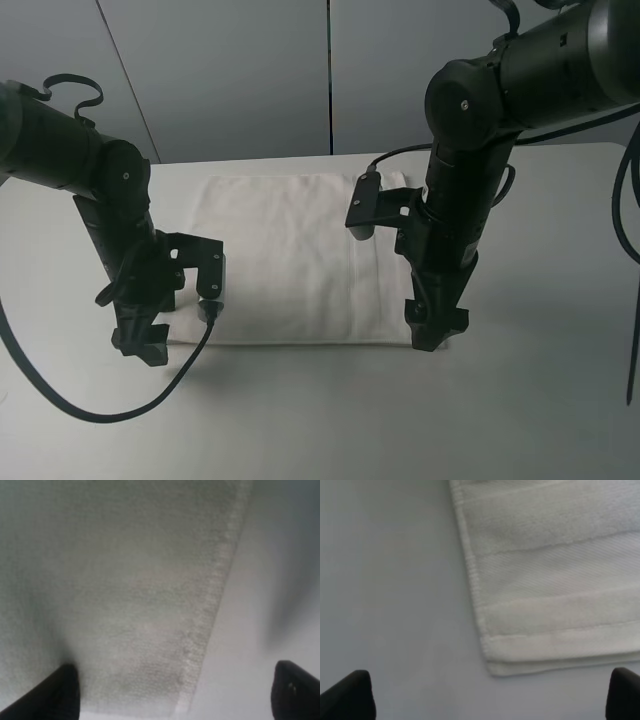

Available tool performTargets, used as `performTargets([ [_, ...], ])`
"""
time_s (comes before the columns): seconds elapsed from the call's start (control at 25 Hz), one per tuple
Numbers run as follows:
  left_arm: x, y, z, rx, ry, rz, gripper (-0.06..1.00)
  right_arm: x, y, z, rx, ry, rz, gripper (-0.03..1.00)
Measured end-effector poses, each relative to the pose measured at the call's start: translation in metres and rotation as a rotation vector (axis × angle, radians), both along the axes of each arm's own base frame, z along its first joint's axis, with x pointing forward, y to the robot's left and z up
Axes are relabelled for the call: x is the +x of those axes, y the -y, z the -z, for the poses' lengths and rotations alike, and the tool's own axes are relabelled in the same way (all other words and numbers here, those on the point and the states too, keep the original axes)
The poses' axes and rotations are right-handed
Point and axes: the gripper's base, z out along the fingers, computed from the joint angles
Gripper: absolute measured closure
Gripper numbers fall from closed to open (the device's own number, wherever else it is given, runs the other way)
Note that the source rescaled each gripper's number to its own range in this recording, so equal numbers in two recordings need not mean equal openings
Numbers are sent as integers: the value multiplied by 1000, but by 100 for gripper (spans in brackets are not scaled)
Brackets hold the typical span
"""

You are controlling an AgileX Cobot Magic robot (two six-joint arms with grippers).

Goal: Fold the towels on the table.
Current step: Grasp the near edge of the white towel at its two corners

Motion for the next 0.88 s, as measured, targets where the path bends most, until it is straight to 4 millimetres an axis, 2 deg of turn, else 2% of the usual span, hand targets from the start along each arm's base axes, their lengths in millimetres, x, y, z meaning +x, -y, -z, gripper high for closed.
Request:
performTargets([
  [0.48,1,0,10,23,-16,-15,-4,0,0,3,5,-4,-90,-3],
  [0.88,0,2,10,36,-15,-3,-4,1,-2,25,-22,-71,-99,-3],
])
